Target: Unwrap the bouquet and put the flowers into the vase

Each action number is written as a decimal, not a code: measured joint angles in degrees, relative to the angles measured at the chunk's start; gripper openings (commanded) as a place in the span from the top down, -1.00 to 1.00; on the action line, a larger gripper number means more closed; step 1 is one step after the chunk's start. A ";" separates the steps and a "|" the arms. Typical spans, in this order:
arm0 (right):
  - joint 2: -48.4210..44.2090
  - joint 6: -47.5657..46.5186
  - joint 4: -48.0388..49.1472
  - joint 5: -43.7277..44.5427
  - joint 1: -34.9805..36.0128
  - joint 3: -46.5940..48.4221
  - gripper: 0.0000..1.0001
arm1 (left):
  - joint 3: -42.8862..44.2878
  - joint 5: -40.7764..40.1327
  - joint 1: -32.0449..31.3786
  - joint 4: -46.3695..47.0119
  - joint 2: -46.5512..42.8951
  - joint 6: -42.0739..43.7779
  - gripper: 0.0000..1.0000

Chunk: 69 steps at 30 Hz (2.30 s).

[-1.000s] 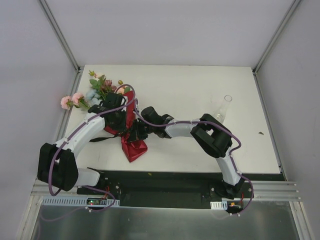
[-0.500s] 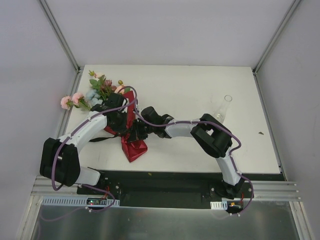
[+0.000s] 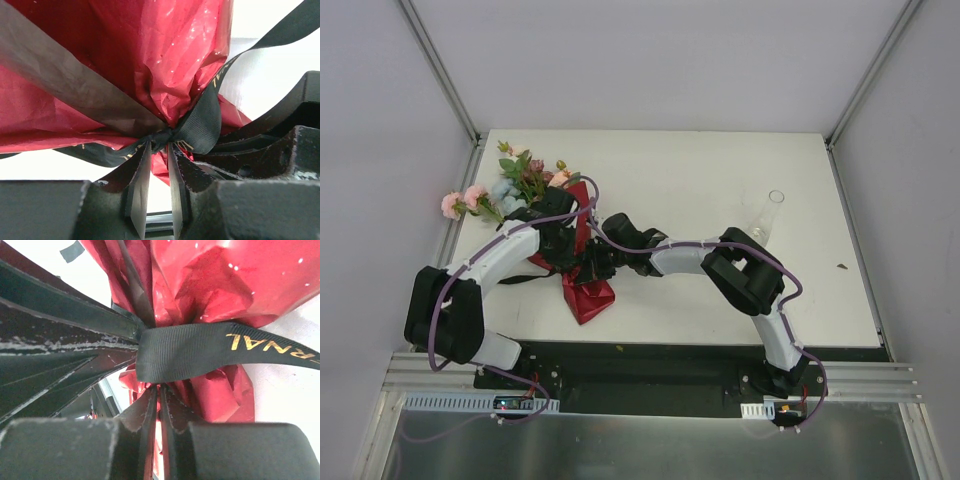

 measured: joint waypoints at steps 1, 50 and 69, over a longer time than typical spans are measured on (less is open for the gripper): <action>0.00 0.00 0.00 0.00 0.00 0.00 0.82 | 0.00 -0.37 -0.02 0.00 0.11 0.02 0.64; -8.50 -11.30 -20.33 2.51 -0.04 11.37 0.35 | 54.18 -5.84 -0.39 8.24 -34.45 -6.29 1.00; -29.22 -40.83 -34.84 -1.07 0.66 30.67 -0.93 | 53.81 6.97 -0.39 10.49 -23.85 -16.46 1.00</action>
